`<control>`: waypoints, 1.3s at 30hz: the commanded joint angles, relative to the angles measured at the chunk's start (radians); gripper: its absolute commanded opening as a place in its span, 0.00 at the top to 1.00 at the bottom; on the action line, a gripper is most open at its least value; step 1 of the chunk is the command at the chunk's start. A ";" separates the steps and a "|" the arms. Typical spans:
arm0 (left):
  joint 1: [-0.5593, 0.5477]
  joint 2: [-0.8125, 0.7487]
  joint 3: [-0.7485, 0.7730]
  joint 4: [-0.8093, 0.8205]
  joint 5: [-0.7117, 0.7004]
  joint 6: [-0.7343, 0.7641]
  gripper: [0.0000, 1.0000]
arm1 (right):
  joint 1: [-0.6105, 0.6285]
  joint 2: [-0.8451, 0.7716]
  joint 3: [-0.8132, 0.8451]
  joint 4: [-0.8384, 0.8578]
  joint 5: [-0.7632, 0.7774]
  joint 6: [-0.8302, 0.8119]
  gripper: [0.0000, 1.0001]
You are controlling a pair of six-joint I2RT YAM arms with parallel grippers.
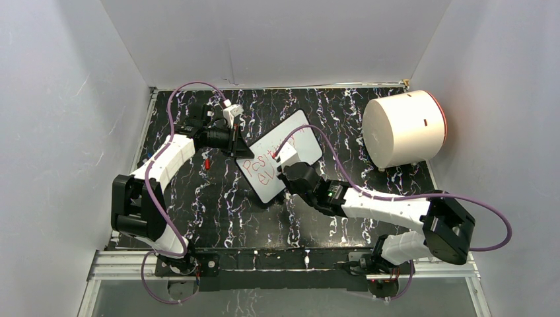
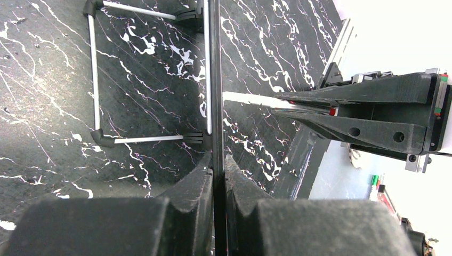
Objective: Write a sentence on the whiteboard
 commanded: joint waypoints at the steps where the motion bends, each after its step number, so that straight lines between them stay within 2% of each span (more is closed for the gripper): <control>1: -0.009 0.033 -0.015 -0.073 -0.049 0.013 1.00 | -0.009 0.006 0.010 0.056 -0.011 0.016 1.00; 20: -0.008 0.032 -0.015 -0.074 -0.049 0.013 1.00 | -0.026 0.019 0.025 0.030 0.055 0.018 1.00; 39: -0.009 0.041 -0.013 -0.074 -0.041 0.014 1.00 | -0.027 0.020 0.069 0.091 0.011 -0.027 1.00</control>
